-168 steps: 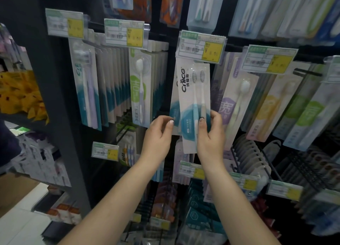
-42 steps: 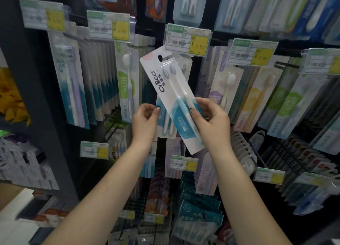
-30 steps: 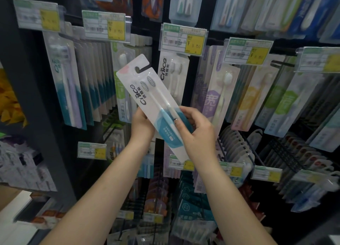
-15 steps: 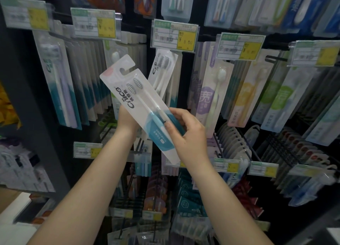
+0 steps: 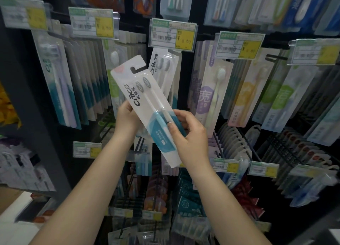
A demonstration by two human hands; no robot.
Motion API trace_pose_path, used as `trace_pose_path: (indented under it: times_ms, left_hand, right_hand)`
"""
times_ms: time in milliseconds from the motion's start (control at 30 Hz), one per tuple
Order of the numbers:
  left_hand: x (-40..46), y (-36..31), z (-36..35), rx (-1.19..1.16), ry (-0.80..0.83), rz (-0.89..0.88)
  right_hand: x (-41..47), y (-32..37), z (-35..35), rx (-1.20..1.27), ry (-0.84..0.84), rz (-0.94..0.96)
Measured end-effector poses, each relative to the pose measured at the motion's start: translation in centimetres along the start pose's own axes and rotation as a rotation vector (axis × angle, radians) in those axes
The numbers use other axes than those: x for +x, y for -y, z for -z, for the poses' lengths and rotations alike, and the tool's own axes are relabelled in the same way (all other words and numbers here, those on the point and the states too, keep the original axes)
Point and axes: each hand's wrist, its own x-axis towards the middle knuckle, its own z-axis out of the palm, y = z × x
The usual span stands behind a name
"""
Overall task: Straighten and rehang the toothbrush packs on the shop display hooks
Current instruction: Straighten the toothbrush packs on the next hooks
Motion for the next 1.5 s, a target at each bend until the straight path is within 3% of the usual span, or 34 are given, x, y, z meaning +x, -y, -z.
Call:
trace_pose_path:
  times_ms: [167,567,867,1500]
  left_hand:
    - [-0.6,1.1,-0.1,0.055,0.058,-0.135]
    - [-0.3,2.0,-0.6,0.146,0.053,-0.179]
    - [-0.7,2.6,-2.6,0.102,-0.125,-0.221]
    - [-1.5,3.5,-6.7,0.082,-0.22,-0.259]
  right_hand:
    - [0.1,0.0,0.1,0.041,-0.058,-0.041]
    - [0.0,-0.7,0.6,0.048,-0.07,-0.096]
    - [0.4,-0.4,1.8,0.007,-0.067,-0.093]
    - [1.1,0.3,3.8,-0.012,-0.096,-0.109]
